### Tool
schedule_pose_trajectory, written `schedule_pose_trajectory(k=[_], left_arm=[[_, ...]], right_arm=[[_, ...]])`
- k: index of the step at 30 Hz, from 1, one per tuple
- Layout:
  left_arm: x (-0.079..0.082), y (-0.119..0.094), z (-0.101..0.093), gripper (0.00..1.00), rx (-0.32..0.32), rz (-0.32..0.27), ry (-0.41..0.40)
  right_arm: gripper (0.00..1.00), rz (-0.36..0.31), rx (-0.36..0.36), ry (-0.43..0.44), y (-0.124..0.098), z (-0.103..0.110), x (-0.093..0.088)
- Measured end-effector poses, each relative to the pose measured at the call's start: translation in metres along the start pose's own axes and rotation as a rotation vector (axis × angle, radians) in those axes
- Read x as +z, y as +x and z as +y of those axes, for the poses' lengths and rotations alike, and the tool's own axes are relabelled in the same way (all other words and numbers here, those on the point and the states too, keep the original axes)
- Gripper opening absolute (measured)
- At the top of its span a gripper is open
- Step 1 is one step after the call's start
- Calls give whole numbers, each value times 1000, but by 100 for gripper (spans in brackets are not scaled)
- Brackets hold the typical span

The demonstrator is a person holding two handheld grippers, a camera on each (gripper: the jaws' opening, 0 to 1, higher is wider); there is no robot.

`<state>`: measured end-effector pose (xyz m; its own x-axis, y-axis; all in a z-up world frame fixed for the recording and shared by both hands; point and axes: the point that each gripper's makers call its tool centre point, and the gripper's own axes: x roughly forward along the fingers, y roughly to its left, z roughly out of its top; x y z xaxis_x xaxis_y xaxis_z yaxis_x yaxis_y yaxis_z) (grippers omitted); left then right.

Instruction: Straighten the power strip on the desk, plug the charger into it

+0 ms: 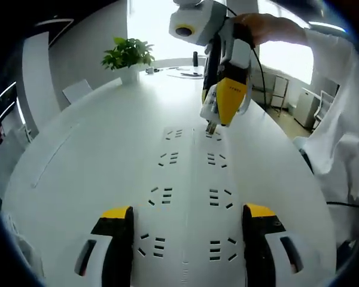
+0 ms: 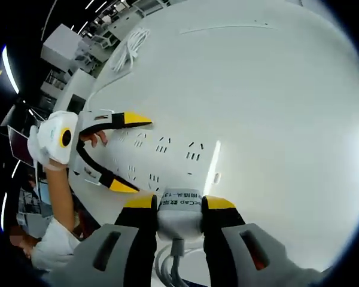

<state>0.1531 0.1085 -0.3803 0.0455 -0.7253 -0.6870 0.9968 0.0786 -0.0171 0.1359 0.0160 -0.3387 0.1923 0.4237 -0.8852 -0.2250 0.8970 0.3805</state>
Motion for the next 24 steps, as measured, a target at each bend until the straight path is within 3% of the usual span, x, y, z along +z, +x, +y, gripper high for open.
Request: schedule_pose_trajectory(k=[4, 11, 18, 24], left_arm=[[1, 0, 1, 76, 7, -12, -4], [4, 3, 10, 77, 38, -26, -27], [10, 5, 14, 77, 70, -119, -15], [15, 4, 13, 75, 97, -143, 22]], right_arm=[[29, 19, -69, 28, 1, 1, -1], [29, 27, -212, 1, 5, 5, -5], [29, 15, -263, 29, 3, 6, -5], [29, 16, -293, 42, 2, 5, -7]])
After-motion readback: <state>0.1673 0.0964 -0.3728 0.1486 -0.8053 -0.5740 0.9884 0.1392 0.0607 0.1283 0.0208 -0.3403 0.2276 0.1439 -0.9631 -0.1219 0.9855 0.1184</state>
